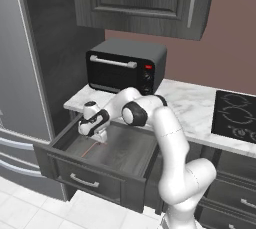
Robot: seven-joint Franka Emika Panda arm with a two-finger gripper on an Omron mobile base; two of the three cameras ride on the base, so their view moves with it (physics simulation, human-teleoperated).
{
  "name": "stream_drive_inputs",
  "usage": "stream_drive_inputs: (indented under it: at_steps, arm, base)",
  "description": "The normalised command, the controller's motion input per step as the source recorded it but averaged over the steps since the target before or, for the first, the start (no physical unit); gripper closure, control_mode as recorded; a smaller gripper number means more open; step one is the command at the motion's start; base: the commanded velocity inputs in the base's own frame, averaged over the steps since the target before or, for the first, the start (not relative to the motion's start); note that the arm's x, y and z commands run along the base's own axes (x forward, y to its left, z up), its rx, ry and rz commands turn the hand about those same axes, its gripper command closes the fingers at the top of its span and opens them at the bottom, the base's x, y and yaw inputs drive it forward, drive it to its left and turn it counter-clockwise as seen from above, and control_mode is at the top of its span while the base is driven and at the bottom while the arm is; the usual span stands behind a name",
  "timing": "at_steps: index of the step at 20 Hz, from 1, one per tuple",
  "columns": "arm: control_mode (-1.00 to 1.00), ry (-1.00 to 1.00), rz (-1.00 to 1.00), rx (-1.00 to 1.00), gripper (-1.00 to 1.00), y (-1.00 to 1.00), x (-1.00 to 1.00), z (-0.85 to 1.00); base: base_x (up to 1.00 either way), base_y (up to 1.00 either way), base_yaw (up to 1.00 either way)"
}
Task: Take a straw from the drawer in front and place it inside the glass cup on the dining counter.
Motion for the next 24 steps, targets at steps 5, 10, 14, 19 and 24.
stream_drive_inputs:
  at_steps: [5, 10, 14, 19, 24]
  arm:
    - [-1.0, 0.0, -0.02, 0.0, -1.0, 0.0, 0.16, -0.24]
    - [-1.0, 0.0, -0.01, 0.0, -1.0, 0.0, 0.11, -0.17]
    - [-1.0, 0.02, 0.0, 0.0, -1.0, 0.0, 0.1, -0.22]
    - [-1.0, 0.03, 0.0, 0.0, -1.0, 0.0, 0.1, -0.25]
    - [-1.0, 0.05, 0.0, 0.0, -1.0, 0.0, 0.13, -0.27]
  base:
    - [0.0, 0.0, 0.0]
    - [0.0, 0.0, 0.0]
    - [0.0, 0.0, 0.0]
    - [0.0, 0.0, 0.0]
    - [0.0, 0.0, 0.0]
